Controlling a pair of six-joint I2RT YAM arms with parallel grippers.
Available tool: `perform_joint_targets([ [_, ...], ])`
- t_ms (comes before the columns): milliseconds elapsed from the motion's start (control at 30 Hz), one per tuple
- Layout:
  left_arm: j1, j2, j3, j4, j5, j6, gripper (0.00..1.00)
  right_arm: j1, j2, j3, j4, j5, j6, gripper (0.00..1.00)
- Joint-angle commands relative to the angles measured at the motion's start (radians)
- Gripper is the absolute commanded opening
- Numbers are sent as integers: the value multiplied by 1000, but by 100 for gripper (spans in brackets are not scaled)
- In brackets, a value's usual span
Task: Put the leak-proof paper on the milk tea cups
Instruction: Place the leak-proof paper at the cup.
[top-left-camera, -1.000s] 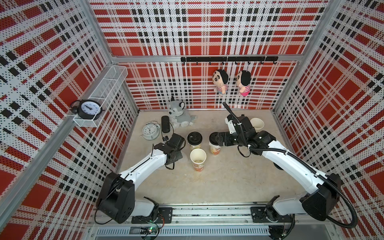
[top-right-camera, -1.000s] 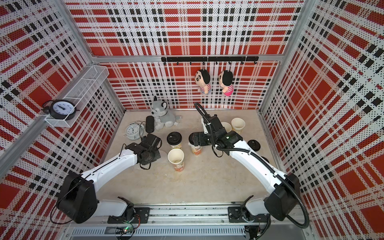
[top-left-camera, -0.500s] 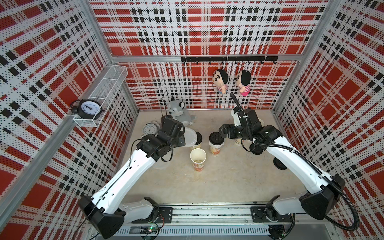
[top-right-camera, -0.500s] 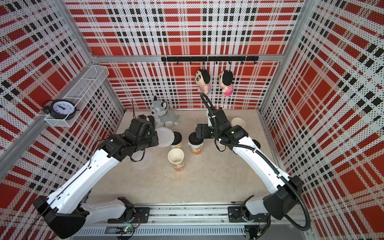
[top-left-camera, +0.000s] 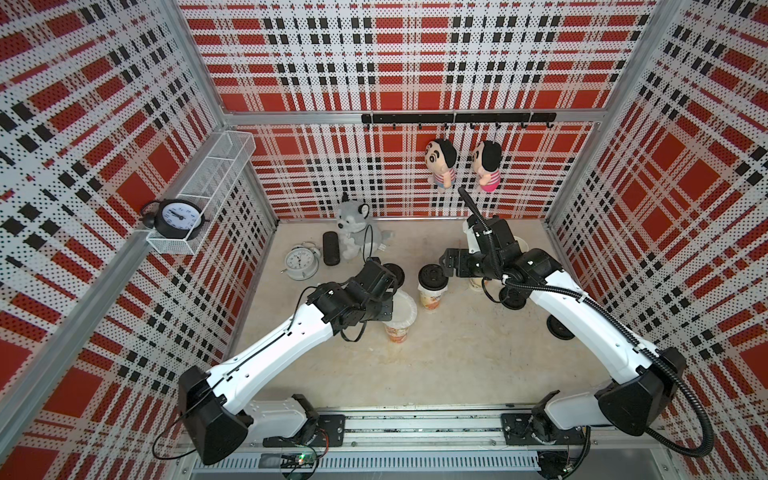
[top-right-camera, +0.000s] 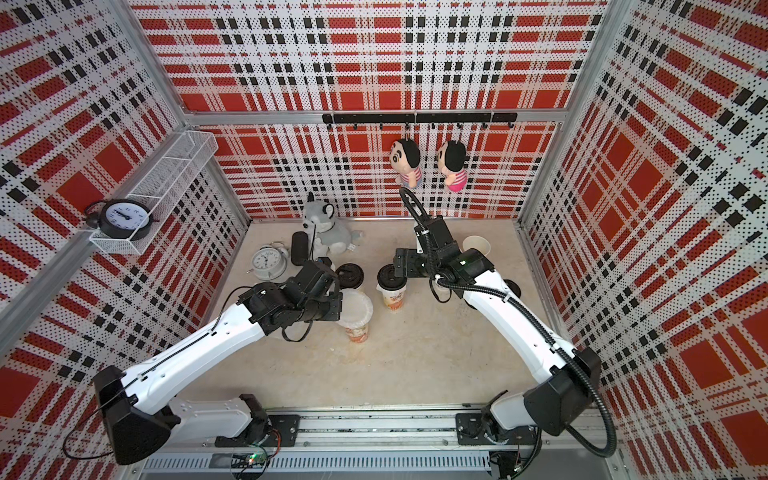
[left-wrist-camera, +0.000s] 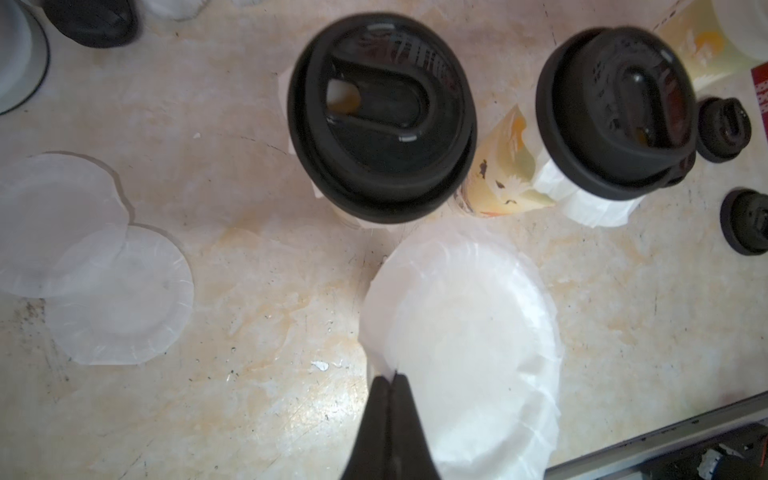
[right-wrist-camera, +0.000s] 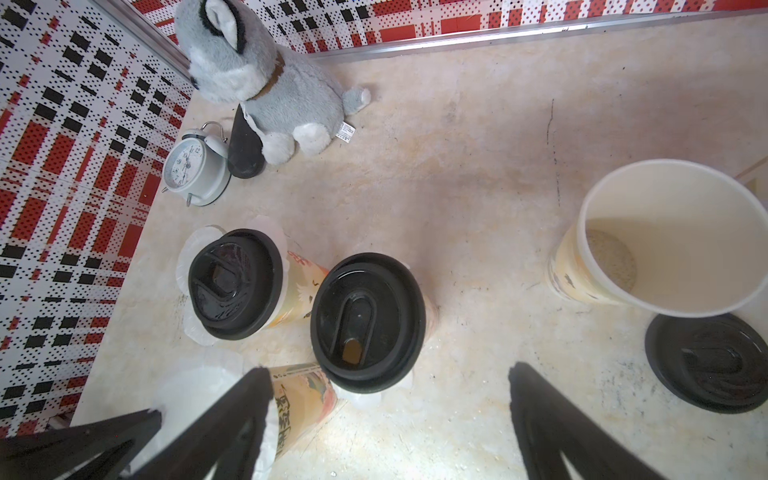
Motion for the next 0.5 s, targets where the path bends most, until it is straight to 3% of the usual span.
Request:
perform_joint_targets([
  [0,-17,-6,-18,50,16,-23,0,-8,-18,-10,-15,15,8,92],
  [467,-20,-14,-35,40,-33,-47,0,-9,-37,-32,-6,10,11,92],
])
